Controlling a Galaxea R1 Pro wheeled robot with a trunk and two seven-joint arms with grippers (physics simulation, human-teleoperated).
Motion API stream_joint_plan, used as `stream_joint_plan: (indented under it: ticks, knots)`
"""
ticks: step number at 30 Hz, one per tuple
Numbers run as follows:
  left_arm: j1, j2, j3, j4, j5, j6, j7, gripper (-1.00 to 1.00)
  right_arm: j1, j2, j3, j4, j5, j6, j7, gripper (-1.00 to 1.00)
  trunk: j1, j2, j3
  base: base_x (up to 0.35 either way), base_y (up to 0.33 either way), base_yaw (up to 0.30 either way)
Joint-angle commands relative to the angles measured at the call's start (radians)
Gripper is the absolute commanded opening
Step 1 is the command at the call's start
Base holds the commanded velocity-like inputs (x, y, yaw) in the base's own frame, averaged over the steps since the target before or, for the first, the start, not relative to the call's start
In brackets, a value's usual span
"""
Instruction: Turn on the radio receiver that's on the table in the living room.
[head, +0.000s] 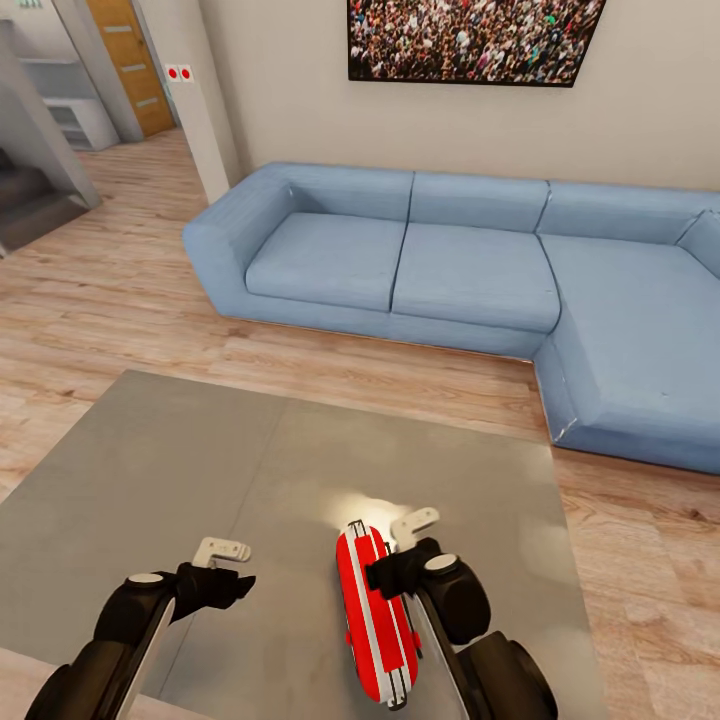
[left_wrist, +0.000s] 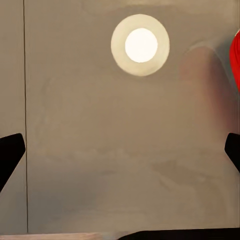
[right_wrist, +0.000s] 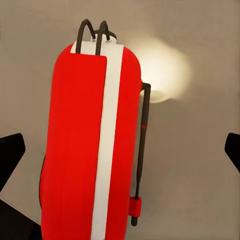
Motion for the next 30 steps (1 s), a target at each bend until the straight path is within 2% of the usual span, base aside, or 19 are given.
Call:
stream_joint_plan:
  ticks: [1,7,12,16,19,23,30]
  knots:
    - [0.000,0.000,0.000,0.000,0.000,0.000,0.000,1.00,0.000,0.000,0.002,0.000,0.000,0.000,0.000,1.00,0.000,0.000,0.000,0.000,0.000,0.000]
    - [-0.001,-0.001,0.000,0.000,0.000,0.000,0.001,1.00,0.001,0.000,0.027,0.004,0.000,0.000,-0.001,1.00,0.000,0.000,0.000,0.000,0.000,0.000]
    - [-0.001,-0.001,0.000,0.000,0.001,0.000,0.001,1.00,0.001,0.000,0.030,0.005,0.000,0.000,0.000,1.00,0.000,0.000,0.000,0.000,0.000,0.000]
    - [-0.003,-0.006,-0.005,0.002,-0.003,0.023,0.002,1.00,-0.021,0.000,0.049,0.017,-0.024,0.000,0.003,1.00,0.000,0.000,0.000,0.000,0.000,0.000]
    - [-0.003,-0.007,-0.007,0.002,-0.001,0.016,0.002,1.00,-0.038,0.000,0.037,0.016,-0.024,0.000,0.002,1.00,0.000,0.000,0.000,0.000,0.000,0.000]
    - [-0.004,-0.019,-0.009,0.002,-0.003,0.009,0.003,1.00,-0.022,0.000,0.031,0.015,-0.002,0.000,0.002,1.00,0.000,0.000,0.000,0.000,0.000,0.000]
    - [-0.007,-0.027,-0.009,0.003,-0.012,0.006,0.002,1.00,-0.016,0.000,0.030,0.015,0.007,0.000,0.001,1.00,0.000,0.000,0.000,0.000,0.000,0.000]
